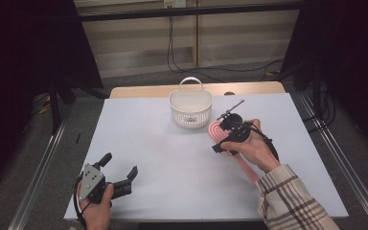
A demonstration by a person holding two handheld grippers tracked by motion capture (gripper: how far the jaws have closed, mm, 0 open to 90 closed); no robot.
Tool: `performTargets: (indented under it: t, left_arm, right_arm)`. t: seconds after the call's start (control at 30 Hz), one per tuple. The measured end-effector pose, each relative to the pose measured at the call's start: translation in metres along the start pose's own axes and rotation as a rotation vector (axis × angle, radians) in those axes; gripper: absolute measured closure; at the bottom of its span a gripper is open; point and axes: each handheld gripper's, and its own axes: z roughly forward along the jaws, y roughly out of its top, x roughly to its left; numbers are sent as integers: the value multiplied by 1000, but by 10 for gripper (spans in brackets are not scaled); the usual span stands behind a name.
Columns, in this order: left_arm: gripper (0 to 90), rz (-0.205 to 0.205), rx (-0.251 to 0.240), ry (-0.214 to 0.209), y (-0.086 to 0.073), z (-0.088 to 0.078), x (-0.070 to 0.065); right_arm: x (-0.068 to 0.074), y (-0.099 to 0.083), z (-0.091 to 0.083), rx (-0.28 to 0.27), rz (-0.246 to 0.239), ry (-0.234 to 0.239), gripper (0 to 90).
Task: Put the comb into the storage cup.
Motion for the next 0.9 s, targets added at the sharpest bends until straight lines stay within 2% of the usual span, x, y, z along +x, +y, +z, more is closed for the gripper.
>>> performTargets:
  t: [0.17, 0.47, 0.7, 0.9]
  left_arm:
    - [26, 0, 0, 1, 0, 0, 0]
    - [26, 1, -1, 3, 0, 0, 0]
    - [26, 1, 3, 0, 0, 1, 0]
    - [26, 2, 4, -1, 0, 0, 0]
  right_arm:
    - [-2, 1, -4, 4, 13, 4, 193]
    - [-4, 8, -17, -21, -3, -2, 193]
    - [-6, 11, -16, -17, 24, -8, 193]
    - [-6, 17, -23, -30, 8, -17, 193]
